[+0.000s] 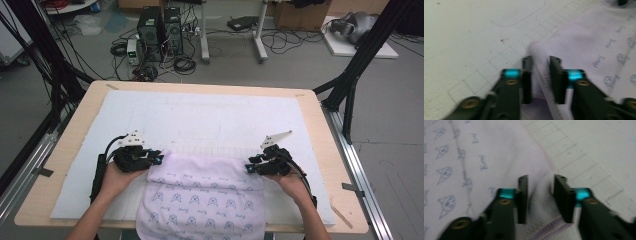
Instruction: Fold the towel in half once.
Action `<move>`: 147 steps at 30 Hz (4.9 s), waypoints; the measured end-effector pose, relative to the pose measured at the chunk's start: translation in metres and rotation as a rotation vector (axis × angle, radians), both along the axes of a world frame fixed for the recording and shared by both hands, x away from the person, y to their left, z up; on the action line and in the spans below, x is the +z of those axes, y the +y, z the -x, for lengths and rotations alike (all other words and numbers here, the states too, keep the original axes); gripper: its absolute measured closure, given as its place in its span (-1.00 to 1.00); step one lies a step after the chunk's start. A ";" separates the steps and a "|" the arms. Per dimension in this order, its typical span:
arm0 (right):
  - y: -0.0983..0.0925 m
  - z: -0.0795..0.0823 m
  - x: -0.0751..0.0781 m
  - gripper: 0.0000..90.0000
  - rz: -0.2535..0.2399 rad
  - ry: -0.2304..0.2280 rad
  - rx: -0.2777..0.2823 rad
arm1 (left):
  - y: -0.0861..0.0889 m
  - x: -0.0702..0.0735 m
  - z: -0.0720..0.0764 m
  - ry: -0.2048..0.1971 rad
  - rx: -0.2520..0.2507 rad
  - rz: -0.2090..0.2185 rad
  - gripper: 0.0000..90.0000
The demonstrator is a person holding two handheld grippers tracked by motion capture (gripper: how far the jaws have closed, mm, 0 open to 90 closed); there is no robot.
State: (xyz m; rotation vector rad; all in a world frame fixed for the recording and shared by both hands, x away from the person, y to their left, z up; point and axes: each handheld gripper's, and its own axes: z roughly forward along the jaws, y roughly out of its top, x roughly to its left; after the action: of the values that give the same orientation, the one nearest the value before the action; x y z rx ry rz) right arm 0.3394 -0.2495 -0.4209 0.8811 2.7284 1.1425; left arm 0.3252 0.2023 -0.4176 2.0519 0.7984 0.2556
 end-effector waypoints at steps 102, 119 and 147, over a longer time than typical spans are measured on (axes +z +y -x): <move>0.002 -0.083 0.061 0.90 0.108 -0.216 -0.081 | 0.011 0.062 -0.087 -0.126 0.226 -0.139 0.91; -0.003 -0.115 0.081 0.24 0.001 -0.179 -0.141 | 0.036 0.070 -0.102 -0.087 0.289 -0.101 0.23; 0.016 -0.073 -0.004 0.45 0.085 -0.072 -0.099 | 0.004 -0.006 -0.030 -0.013 0.037 -0.148 0.46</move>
State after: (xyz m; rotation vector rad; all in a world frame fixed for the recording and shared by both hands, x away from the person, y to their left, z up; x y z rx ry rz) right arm 0.4124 -0.2331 -0.4250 0.9333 2.6227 1.0117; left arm 0.3548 0.2063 -0.4238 2.1721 0.8313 0.3581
